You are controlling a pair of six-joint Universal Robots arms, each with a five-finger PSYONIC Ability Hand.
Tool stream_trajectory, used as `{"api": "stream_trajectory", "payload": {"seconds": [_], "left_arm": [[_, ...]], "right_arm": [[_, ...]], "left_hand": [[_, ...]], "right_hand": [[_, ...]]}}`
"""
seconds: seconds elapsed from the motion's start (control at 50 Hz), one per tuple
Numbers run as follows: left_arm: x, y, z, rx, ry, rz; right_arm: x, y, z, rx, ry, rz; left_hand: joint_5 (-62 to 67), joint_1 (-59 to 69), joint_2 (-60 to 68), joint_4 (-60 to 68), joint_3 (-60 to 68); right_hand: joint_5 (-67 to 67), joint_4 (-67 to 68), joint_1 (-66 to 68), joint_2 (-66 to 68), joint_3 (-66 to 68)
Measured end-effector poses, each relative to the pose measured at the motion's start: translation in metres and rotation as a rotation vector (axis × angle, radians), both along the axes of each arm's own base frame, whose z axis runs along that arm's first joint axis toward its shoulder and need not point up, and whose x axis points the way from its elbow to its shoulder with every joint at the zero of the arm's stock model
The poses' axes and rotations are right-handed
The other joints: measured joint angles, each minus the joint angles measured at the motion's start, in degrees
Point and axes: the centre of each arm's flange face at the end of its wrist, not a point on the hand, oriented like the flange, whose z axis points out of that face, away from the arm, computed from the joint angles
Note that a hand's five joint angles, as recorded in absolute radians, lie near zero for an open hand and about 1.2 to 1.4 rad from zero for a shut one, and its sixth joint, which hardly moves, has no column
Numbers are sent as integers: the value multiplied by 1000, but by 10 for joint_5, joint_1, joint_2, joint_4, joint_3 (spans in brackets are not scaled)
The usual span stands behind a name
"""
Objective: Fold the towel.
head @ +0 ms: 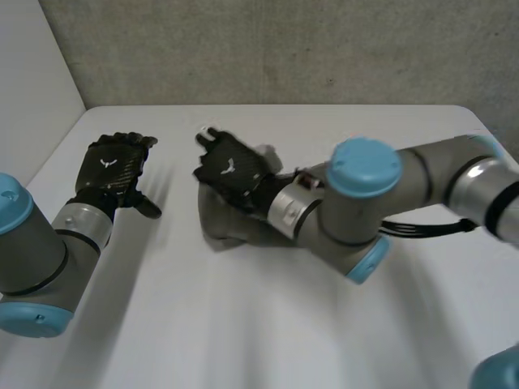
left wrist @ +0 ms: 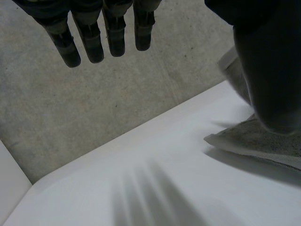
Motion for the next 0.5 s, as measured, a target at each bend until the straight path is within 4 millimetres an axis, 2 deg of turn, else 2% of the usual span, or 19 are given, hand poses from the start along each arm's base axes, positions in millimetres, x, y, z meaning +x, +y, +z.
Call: {"api": "stream_trajectory", "payload": {"seconds": [0.12, 0.34, 0.36, 0.5], "left_arm": [[1, -1, 0, 0, 0, 4], [2, -2, 1, -2, 0, 8], [3, -2, 1, -3, 1, 9], [3, 0, 2, -4, 1, 8]], "right_arm": [[18, 14, -17, 1, 2, 33], [34, 17, -17, -30, -37, 67], [34, 17, -20, -29, -36, 70], [28, 16, -35, 3, -8, 56]], "left_hand": [[0, 0, 0, 0, 0], [0, 0, 0, 0, 0], [0, 0, 0, 0, 0], [0, 0, 0, 0, 0]], "right_hand": [[0, 0, 0, 0, 0], [0, 0, 0, 0, 0], [-23, 0, -15, -23, 0], [-378, 0, -348, -349, 0]]}}
